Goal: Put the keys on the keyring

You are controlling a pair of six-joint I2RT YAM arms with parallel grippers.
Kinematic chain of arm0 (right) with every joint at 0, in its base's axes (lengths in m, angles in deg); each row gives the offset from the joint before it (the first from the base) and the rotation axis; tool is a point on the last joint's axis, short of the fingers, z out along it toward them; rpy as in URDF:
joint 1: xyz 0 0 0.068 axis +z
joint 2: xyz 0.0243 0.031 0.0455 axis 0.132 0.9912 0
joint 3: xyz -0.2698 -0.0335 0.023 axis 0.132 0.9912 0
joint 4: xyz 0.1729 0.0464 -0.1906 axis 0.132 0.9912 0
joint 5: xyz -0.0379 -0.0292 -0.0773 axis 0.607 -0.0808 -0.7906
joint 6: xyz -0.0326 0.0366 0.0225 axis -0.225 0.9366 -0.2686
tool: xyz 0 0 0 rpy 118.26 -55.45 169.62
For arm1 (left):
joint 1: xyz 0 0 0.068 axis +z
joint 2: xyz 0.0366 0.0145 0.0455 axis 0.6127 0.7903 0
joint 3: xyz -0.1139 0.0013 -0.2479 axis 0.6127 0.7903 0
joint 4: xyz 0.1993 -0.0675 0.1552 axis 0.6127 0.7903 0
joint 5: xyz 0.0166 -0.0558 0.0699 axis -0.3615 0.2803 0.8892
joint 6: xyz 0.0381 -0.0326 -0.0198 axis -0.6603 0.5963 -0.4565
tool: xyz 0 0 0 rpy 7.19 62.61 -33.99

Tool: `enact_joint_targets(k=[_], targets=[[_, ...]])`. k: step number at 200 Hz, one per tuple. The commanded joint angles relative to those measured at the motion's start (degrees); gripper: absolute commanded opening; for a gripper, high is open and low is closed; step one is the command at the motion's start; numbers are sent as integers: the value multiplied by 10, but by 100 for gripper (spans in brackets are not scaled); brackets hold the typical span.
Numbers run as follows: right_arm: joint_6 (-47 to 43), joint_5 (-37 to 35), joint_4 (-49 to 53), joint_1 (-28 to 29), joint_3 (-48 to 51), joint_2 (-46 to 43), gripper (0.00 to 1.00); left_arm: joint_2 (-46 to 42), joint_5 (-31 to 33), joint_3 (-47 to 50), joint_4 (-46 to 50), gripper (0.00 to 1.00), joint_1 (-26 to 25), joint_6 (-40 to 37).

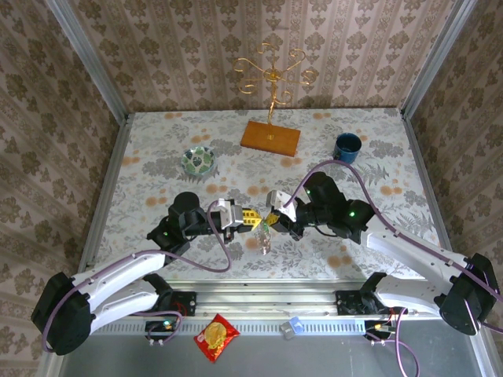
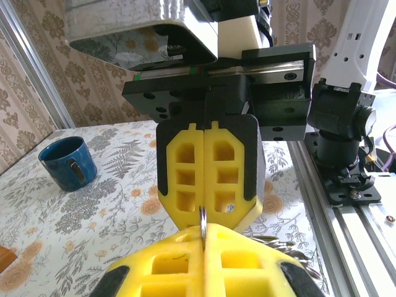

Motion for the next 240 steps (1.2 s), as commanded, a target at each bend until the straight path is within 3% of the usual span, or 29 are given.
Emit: enact_joint_targets(k=[1, 12, 27, 45, 82, 185, 221, 240], targets=[[-8, 7, 21, 0, -11, -7, 0, -5, -17, 1, -49, 0, 1, 9], [-7, -1, 21, 0, -9, -13, 0, -4, -17, 2, -49, 0, 1, 9], [2, -15, 7, -2, 0, -31, 20, -5, -17, 4, -50, 0, 1, 10], [5, -25, -11, -2, 13, -57, 33, -6, -17, 8, -50, 0, 1, 11], [1, -23, -23, -2, 37, -75, 43, -6, -11, 15, -68, 0, 1, 20], [49, -16, -139, 17, 69, -16, 44, -2, -3, 24, -106, 0, 0, 43], [51, -40, -178, 22, 81, -13, 39, -2, 0, 26, -108, 0, 0, 46], [48, -48, -190, 22, 88, -20, 31, -3, 1, 27, -109, 0, 0, 48]])
